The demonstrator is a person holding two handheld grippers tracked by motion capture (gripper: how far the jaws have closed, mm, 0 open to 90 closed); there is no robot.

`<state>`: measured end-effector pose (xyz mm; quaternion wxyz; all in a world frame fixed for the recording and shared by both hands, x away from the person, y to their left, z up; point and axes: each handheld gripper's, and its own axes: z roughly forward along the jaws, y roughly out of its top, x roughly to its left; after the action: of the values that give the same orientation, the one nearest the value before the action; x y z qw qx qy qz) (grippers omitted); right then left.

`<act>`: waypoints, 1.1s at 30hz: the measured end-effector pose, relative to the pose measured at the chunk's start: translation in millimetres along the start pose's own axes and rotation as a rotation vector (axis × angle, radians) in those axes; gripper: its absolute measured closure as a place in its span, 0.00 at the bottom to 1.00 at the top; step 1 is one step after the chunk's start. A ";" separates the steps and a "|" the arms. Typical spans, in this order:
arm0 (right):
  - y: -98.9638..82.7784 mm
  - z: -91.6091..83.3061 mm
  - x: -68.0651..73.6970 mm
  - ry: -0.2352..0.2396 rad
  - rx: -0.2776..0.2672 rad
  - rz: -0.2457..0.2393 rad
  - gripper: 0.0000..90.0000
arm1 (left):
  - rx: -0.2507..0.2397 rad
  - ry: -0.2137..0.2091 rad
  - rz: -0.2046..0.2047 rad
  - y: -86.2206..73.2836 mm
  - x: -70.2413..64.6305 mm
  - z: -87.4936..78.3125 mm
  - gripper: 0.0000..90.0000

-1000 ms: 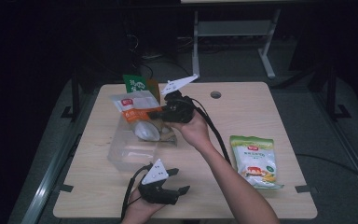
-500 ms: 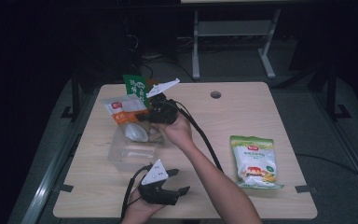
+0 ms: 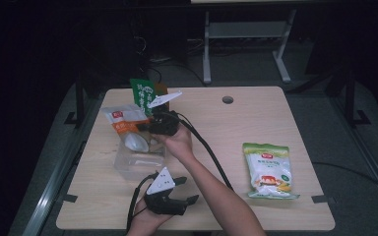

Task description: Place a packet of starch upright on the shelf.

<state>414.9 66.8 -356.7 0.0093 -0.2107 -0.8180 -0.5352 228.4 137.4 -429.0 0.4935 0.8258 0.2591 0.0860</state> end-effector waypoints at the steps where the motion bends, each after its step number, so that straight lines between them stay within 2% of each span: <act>1: -2.0 1.3 -0.5 -0.003 -0.003 0.004 1.00 | 0.000 0.000 0.000 0.1 0.3 -0.2 0.33; 7: -15.2 4.6 -5.7 -0.008 -0.032 0.045 1.00 | 0.006 0.001 -0.001 0.0 -0.8 -0.1 0.33; 10: -18.0 3.3 -7.1 -0.015 -0.036 0.043 1.00 | 0.010 -0.002 0.009 -0.2 -0.4 1.1 0.33; 12: -17.9 1.4 -6.3 -0.031 -0.020 0.032 0.99 | 0.009 -0.003 0.004 -0.5 -0.9 2.0 0.33; 15: -17.2 -1.2 -5.3 -0.023 0.010 0.016 0.95 | 0.008 -0.003 0.001 -0.6 -0.8 2.5 0.33; 20: -14.6 -12.4 -3.1 -0.053 0.047 -0.009 0.89 | 0.011 -0.004 0.003 -0.6 -1.3 3.6 0.33; 23: -14.0 -19.4 -3.1 -0.067 0.058 -0.020 0.91 | 0.015 -0.006 0.003 -0.6 -2.8 5.2 0.33; 27: -14.7 -23.4 -2.9 -0.060 0.082 -0.032 0.99 | 0.018 -0.005 0.002 -0.4 -3.4 5.6 0.33; 33: -18.3 -23.8 -2.1 -0.042 0.108 -0.044 1.00 | 0.023 -0.006 0.005 -0.8 -3.2 6.7 0.33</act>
<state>405.3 39.0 -363.0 -0.0083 -0.2032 -0.8500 -0.4859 228.0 130.9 -432.7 0.4846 0.8323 0.2564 0.0819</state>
